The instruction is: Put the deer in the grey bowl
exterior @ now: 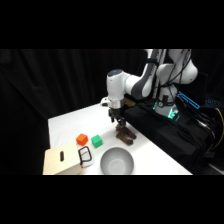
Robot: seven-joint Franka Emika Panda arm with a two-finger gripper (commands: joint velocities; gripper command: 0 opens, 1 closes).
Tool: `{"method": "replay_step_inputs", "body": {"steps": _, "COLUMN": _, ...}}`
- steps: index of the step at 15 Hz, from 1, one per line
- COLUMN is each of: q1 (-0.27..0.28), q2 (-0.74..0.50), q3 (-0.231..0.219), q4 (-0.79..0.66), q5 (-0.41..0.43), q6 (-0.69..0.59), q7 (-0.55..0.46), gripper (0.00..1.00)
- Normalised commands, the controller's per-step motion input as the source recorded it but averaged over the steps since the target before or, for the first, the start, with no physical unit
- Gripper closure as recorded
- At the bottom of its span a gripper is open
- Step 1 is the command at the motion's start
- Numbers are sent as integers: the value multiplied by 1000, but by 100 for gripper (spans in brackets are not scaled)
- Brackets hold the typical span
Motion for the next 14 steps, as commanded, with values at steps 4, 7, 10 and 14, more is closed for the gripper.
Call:
{"method": "replay_step_inputs", "body": {"steps": 4, "q1": -107, "q2": 202, "q3": 38, "q4": -35, "q5": 99, "q6": 294, "q7": -318, "gripper": 0}}
{"method": "replay_step_inputs", "body": {"steps": 7, "q1": -99, "q2": 178, "q3": 71, "q4": -27, "q5": 82, "q6": 242, "q7": -242, "gripper": 0}}
{"method": "replay_step_inputs", "body": {"steps": 10, "q1": -99, "q2": 125, "q3": 81, "q4": -43, "q5": 57, "q6": 205, "q7": -196, "gripper": 0}}
{"method": "replay_step_inputs", "body": {"steps": 14, "q1": -134, "q2": 189, "q3": 110, "q4": 6, "q5": 82, "q6": 188, "q7": -218, "gripper": 0}}
